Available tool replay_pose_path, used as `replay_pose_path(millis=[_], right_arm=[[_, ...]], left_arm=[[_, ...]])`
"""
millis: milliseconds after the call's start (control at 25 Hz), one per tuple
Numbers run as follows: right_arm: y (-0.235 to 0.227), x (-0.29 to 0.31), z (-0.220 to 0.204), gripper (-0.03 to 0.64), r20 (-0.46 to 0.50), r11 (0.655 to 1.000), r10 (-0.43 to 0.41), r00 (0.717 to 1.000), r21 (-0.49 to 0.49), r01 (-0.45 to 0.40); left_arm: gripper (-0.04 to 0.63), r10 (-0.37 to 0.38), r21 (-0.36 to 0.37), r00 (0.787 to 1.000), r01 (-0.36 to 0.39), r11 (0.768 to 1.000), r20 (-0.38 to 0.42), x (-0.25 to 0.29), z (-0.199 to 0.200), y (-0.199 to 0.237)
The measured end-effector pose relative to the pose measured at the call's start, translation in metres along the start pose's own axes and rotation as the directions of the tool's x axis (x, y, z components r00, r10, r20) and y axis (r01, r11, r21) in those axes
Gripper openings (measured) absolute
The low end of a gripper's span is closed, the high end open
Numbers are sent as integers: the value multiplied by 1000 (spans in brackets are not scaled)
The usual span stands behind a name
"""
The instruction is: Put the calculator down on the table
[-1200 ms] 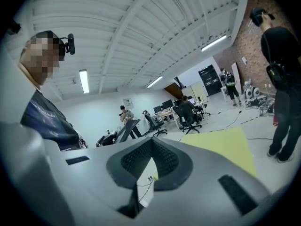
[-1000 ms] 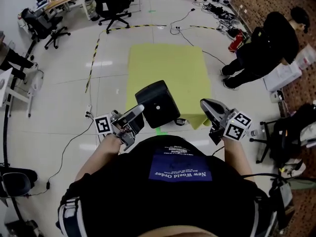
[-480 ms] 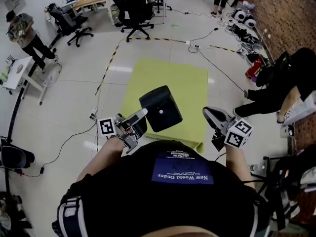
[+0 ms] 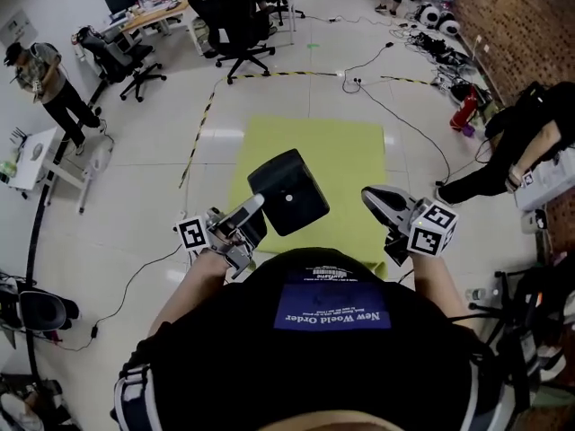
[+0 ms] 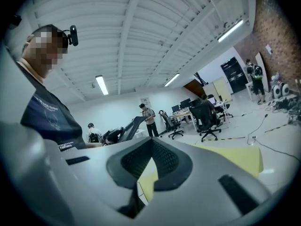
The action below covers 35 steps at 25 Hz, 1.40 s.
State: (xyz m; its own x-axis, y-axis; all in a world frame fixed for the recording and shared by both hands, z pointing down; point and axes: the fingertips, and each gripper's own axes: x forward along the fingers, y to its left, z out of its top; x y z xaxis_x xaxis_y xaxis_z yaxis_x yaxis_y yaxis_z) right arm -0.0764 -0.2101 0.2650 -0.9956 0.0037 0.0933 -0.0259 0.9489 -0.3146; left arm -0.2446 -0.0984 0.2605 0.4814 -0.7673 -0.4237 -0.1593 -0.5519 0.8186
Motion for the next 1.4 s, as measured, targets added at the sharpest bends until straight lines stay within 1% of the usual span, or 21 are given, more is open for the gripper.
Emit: replay_pose_path(millis=[200, 320, 480, 640, 800, 880, 920, 960, 1040, 1120, 1160, 1240, 1360, 1400], right_arm=[[10, 11, 8, -12, 24, 999, -29, 999, -37, 30], [15, 8, 6, -12, 25, 997, -57, 998, -49, 59], [13, -8, 2, -12, 32, 994, -107, 994, -29, 108], [-12, -47, -1, -12, 53, 984, -178, 983, 9, 178], [-27, -53, -2, -12, 80, 960, -281, 956, 21, 280], [-49, -69, -18, -12, 88, 943, -332, 939, 27, 331], [-67, -88, -35, -12, 84, 933, -359, 930, 43, 356], [-86, -114, -58, -12, 75, 922, -386, 920, 71, 381], [-124, -172, -110, -12, 42, 892, -436, 899, 154, 426], [-155, -215, -149, -12, 10, 861, -474, 881, 216, 461], [-166, -227, -162, -12, -4, 850, -486, 874, 232, 474], [-177, -235, -176, -12, -32, 834, -502, 864, 245, 493], [-180, -233, -190, -12, -78, 821, -508, 858, 259, 509], [-180, -229, -197, -12, -87, 819, -504, 859, 269, 507]], left_arm=[[127, -26, 19, 999, 26, 999, -30, -9, 19, 1], [127, -34, 8, 998, 34, 999, -51, -11, 19, 3], [127, -42, -19, 995, 40, 999, -90, -2, 10, 9], [127, -25, -70, 985, 14, 997, -168, 33, -18, 35], [127, -11, -90, 964, -14, 996, -267, 44, -25, 72], [127, 2, -105, 947, -38, 994, -320, 59, -45, 107], [127, 17, -116, 936, -62, 991, -353, 71, -68, 131], [127, 40, -129, 920, -98, 987, -391, 86, -99, 158], [127, 97, -151, 877, -189, 970, -471, 115, -169, 211], [127, 136, -153, 838, -252, 956, -529, 139, -220, 254], [127, 150, -150, 824, -272, 951, -546, 147, -234, 271], [127, 182, -143, 800, -315, 938, -571, 150, -247, 295], [127, 230, -147, 762, -391, 908, -606, 141, -253, 311], [127, 236, -146, 749, -405, 903, -619, 136, -256, 315]])
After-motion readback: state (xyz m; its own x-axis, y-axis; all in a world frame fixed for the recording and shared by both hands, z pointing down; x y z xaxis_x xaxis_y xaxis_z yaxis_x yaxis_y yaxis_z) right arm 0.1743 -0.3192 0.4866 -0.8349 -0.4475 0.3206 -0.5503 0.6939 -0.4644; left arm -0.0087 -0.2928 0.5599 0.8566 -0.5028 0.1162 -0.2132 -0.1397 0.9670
